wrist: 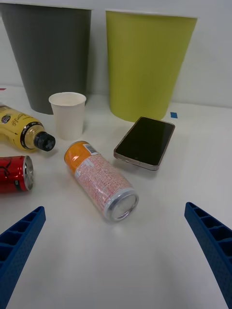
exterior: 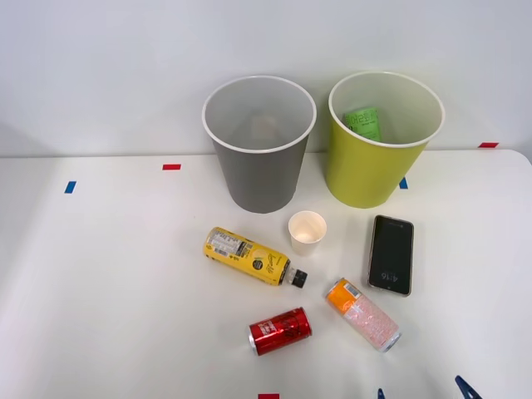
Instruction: Put cans in the gray bin, plastic bottles in the light green bin
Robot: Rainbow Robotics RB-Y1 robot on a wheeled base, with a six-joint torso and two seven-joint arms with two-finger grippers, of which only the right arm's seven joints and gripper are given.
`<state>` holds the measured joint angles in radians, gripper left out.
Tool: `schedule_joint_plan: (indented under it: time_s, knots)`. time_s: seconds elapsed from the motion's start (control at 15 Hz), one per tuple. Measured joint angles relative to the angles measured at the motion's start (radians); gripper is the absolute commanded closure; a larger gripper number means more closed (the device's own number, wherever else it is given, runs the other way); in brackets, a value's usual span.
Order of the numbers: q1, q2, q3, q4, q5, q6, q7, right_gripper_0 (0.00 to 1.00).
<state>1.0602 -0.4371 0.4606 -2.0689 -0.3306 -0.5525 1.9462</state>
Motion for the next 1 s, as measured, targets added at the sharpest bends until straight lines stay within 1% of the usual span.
schedule_joint_plan:
  time_s: [0.13, 0.4, 0.73, 0.87, 1.0]
  knots:
    - [-0.019, -0.034, -0.026, -0.087, -0.031, 0.133, 0.015, 0.0]
    - [-0.082, -0.082, -0.12, -0.172, -0.035, 0.353, 0.024, 0.01]
    - [-0.155, -0.136, -0.205, -0.425, -0.041, 0.855, -0.002, 0.03]
    - [-0.216, -0.15, -0.233, -0.488, -0.037, 1.001, -0.018, 0.04]
    - [-0.279, -0.155, -0.256, -0.524, -0.034, 1.157, -0.032, 0.04]
